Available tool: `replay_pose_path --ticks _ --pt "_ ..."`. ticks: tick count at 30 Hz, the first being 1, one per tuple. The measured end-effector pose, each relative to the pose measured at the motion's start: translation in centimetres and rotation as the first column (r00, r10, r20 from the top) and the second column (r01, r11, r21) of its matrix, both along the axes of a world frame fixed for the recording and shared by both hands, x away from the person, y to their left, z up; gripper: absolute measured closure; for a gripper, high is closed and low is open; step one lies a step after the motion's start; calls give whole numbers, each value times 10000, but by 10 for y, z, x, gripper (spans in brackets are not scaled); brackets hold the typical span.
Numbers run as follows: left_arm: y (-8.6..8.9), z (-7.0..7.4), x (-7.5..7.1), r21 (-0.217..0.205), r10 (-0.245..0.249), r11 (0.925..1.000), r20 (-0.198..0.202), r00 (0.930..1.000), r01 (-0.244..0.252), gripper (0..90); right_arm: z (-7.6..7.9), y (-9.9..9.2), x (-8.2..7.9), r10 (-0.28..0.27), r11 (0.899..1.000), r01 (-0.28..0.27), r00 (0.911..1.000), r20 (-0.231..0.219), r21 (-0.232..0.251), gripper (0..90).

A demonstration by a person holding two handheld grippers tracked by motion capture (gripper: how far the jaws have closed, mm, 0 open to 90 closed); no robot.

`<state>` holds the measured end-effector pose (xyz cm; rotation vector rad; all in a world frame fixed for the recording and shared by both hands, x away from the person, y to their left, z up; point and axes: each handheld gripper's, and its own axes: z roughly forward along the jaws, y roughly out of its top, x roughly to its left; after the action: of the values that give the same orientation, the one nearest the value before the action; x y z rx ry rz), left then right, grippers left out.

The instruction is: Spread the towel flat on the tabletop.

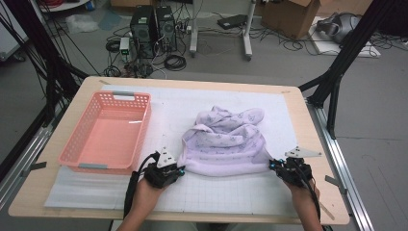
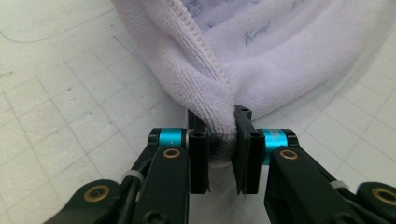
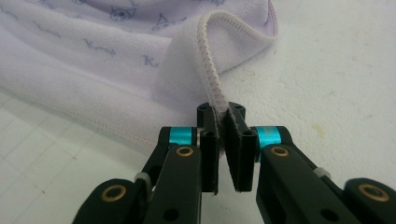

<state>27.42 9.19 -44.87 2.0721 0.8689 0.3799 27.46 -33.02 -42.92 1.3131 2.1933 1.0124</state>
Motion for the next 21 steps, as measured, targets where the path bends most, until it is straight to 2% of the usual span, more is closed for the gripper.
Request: replay_pose_path --ticks 3,5,7,11,13,21 --pt "8 4 -5 -745 -151 9972 -389 9991 122 791 0 -1 -3 55 10000 -55 10000 -25 -52 839" --pt "15 6 -9 -1193 -279 9927 -648 9975 200 790 1 -3 -7 71 10000 -71 10000 -2 -67 839" --pt "19 7 -14 -1690 -474 9851 -875 9950 321 787 2 -5 -13 19 10000 -19 10000 17 -71 838" --pt "26 9 -29 -2610 -734 9645 -1208 9900 397 784 5 -11 -29 -103 9999 103 9999 129 24 839" --pt "27 9 -39 -2769 -790 9600 -1286 9885 407 785 8 -13 -41 -104 9999 103 9998 168 45 839" --pt "28 6 -80 -2748 -997 9599 -1470 9841 562 786 13 -14 -91 -18 10000 18 9999 149 1 842"
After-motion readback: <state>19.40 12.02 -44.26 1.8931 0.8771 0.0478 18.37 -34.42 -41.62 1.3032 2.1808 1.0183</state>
